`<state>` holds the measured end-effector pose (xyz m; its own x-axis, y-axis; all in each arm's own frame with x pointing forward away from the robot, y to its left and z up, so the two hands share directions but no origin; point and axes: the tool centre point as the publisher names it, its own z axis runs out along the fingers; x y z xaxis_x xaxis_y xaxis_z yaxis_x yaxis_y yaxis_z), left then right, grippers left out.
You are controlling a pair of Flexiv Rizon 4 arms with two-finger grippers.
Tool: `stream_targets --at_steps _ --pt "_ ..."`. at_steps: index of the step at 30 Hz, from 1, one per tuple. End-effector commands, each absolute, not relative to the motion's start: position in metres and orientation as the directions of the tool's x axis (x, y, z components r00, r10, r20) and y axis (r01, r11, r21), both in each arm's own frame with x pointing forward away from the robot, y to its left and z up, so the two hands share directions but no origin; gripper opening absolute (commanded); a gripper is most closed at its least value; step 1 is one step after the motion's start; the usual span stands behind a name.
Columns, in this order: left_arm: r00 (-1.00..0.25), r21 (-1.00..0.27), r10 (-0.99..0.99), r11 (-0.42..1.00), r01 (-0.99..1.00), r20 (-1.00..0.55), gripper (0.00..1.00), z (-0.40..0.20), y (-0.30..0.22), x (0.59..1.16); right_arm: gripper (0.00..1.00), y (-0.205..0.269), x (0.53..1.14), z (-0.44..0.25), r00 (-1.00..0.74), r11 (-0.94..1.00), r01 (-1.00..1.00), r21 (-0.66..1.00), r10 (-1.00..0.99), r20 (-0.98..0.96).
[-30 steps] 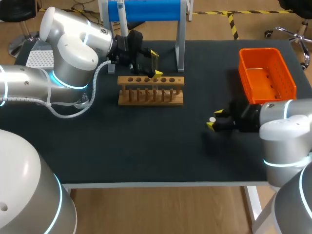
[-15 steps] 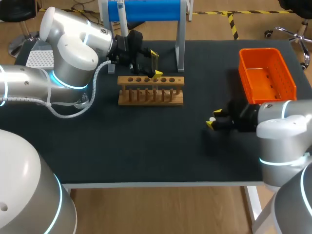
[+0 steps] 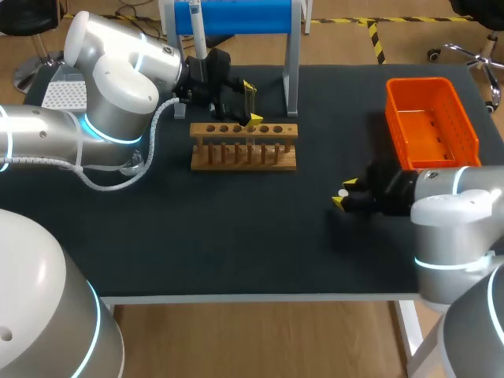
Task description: Invert the test tube, pick up the pipette, mount the tip to pipette, aspirate from beaker and dispense into the tube, eject the tip, return the pipette, and cap with the stopper.
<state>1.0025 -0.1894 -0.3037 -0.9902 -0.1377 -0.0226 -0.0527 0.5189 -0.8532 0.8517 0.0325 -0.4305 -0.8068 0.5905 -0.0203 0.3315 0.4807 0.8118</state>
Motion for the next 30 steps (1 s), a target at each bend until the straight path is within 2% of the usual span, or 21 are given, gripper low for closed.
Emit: stream_targets --at_steps 1,25,30 --pt "-0.991 -0.854 -0.134 0.518 -0.052 -0.021 1.00 -0.3043 -0.1889 1.0034 0.49 0.0325 0.8504 -0.4317 -0.804 0.478 0.329 0.815 0.595 -0.024" --pt "-0.991 -0.854 -0.134 0.518 -0.052 -0.021 1.00 -0.3043 -0.1889 1.0034 0.45 0.0331 0.8527 -0.4344 -0.796 0.473 0.335 0.815 0.604 -0.023" --pt "-0.991 -0.854 -0.134 0.518 -0.052 -0.021 1.00 -0.3043 -0.1889 1.0034 0.41 0.0331 0.8523 -0.4346 -0.796 0.471 0.336 0.816 0.605 -0.022"
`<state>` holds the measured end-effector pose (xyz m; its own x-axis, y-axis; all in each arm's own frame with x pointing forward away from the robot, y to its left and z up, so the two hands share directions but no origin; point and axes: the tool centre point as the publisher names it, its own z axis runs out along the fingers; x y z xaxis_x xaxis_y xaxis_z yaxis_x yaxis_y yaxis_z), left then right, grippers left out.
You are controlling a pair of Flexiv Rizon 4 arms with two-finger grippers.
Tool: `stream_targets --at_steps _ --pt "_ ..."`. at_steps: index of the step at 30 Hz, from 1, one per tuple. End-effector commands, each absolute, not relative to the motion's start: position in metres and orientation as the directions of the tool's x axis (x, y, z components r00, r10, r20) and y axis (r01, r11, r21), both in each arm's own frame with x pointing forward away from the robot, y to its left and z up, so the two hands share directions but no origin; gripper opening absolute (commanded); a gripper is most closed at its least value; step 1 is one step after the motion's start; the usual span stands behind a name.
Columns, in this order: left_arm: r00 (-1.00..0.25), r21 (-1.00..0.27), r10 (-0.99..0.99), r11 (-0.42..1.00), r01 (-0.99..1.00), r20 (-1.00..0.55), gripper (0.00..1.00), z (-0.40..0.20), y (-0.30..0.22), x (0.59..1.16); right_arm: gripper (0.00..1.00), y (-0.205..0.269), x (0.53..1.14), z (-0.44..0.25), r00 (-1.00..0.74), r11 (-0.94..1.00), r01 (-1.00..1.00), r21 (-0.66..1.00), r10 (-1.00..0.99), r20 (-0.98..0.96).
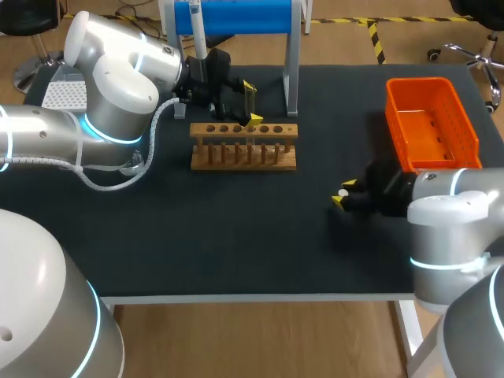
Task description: Invert the test tube, pick up the pipette, mount the tip to pipette, aspirate from beaker and dispense into the tube, eject the tip, return the pipette, and cap with the stopper.
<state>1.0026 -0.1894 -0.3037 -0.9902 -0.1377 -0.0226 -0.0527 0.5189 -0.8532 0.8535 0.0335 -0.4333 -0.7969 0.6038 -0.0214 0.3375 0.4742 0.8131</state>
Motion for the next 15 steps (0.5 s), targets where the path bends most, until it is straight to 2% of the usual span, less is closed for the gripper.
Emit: stream_targets --at_steps 1,3,15 --pt "-0.991 -0.854 -0.134 0.518 -0.052 -0.021 1.00 -0.3043 -0.1889 1.0034 0.40 0.0332 0.8524 -0.4346 -0.795 0.471 0.335 0.816 0.606 -0.023" --pt "-0.991 -0.854 -0.134 0.518 -0.052 -0.021 1.00 -0.3043 -0.1889 1.0034 0.35 0.0333 0.8528 -0.4348 -0.795 0.470 0.337 0.816 0.607 -0.021" --pt "-0.991 -0.854 -0.134 0.518 -0.052 -0.021 1.00 -0.3043 -0.1889 1.0034 0.30 0.0316 0.8531 -0.4355 -0.786 0.467 0.347 0.813 0.618 -0.020"
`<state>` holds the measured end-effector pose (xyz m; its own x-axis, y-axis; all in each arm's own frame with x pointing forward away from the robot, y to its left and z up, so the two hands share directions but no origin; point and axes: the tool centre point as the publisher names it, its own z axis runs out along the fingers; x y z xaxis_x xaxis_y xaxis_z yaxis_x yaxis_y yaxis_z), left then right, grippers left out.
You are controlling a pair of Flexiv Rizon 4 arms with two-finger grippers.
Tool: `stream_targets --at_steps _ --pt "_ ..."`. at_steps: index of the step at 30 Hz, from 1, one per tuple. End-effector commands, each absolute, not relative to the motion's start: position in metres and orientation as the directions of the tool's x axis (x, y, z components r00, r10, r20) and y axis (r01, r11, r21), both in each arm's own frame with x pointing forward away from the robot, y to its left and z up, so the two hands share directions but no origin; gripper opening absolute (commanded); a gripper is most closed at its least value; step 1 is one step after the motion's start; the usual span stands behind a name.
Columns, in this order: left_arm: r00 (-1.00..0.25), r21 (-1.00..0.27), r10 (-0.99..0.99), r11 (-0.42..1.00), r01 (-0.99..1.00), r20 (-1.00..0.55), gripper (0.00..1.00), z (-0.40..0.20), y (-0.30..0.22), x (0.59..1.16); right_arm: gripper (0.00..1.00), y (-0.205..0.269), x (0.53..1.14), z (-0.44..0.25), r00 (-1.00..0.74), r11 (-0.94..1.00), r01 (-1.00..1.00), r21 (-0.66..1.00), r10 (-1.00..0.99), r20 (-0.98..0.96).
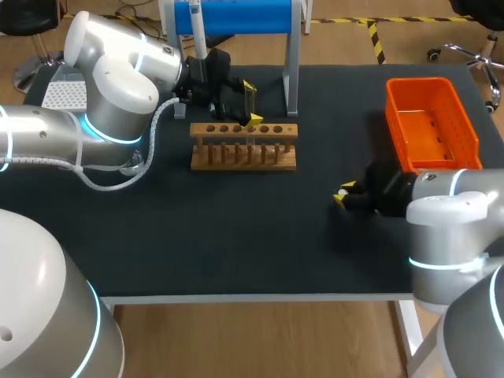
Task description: Invert the test tube, pick up the pipette, mount the tip to pipette, aspirate from beaker and dispense into the tube, eject the tip, return the pipette, and cap with the stopper.
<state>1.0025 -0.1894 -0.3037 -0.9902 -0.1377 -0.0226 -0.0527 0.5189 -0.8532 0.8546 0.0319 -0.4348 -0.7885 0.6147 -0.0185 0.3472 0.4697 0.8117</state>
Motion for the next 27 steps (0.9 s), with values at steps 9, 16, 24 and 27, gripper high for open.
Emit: stream_targets --at_steps 9,16,24,27 --pt "-0.991 -0.854 -0.134 0.518 -0.052 -0.021 1.00 -0.304 -0.189 1.003 0.00 0.031 0.853 -0.435 -0.785 0.464 0.348 0.815 0.619 -0.017" --pt "-0.991 -0.854 -0.134 0.518 -0.052 -0.021 1.00 -0.304 -0.189 1.003 0.00 0.027 0.854 -0.411 -0.797 0.449 0.332 0.829 0.604 -0.008" --pt "-0.991 -0.854 -0.134 0.518 -0.052 -0.021 1.00 -0.304 -0.189 1.003 0.00 0.018 0.845 -0.338 -0.888 0.488 0.272 0.829 0.460 0.020" --pt "-0.991 -0.854 -0.134 0.518 -0.052 -0.021 1.00 -0.304 -0.189 1.003 0.00 0.014 0.838 -0.308 -0.918 0.515 0.233 0.825 0.396 0.012"
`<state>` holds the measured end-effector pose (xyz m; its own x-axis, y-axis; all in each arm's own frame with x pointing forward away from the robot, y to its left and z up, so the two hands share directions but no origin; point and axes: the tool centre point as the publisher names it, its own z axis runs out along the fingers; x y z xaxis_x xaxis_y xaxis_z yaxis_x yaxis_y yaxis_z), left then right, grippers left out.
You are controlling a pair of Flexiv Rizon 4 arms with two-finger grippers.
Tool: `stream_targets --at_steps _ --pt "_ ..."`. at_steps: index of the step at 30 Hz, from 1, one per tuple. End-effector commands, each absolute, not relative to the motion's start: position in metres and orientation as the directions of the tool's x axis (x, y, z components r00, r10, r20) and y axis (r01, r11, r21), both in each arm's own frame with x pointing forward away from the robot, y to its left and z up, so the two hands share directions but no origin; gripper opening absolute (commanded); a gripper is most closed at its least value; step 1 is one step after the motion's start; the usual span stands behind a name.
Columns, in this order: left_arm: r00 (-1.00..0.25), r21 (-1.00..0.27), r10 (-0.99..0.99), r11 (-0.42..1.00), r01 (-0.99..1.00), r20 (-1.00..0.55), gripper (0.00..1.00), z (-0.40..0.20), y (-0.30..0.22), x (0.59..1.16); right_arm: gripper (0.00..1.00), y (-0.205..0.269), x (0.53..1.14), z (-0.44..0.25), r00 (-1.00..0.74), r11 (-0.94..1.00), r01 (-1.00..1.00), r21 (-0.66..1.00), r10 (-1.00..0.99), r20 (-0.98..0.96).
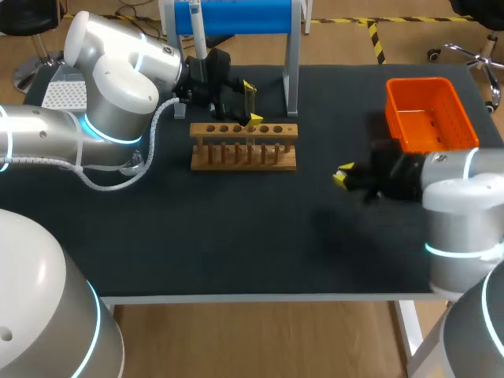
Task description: Invert the test tube, pick up the pipette, mount the tip to pipette, aspirate from beaker and dispense into the tube, eject the tip, return the pipette, and cap with the stopper.
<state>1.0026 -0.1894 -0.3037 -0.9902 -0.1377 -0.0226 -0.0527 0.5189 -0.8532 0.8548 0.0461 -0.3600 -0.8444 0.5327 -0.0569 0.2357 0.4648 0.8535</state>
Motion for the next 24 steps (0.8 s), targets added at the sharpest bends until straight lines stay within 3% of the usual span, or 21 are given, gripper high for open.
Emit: stream_targets --at_steps 1,9,24 --pt "-0.991 -0.854 -0.134 0.518 -0.052 -0.021 1.00 -0.304 -0.189 1.003 0.00 0.013 0.835 -0.298 -0.923 0.509 0.232 0.829 0.384 0.022" --pt "-0.991 -0.854 -0.134 0.518 -0.052 -0.021 1.00 -0.304 -0.189 1.003 0.00 0.013 0.810 -0.228 -0.966 0.519 0.144 0.842 0.258 0.006" --pt "-0.991 -0.854 -0.134 0.518 -0.052 -0.021 1.00 -0.304 -0.189 1.003 0.00 0.013 0.810 -0.228 -0.966 0.519 0.144 0.842 0.258 0.006"
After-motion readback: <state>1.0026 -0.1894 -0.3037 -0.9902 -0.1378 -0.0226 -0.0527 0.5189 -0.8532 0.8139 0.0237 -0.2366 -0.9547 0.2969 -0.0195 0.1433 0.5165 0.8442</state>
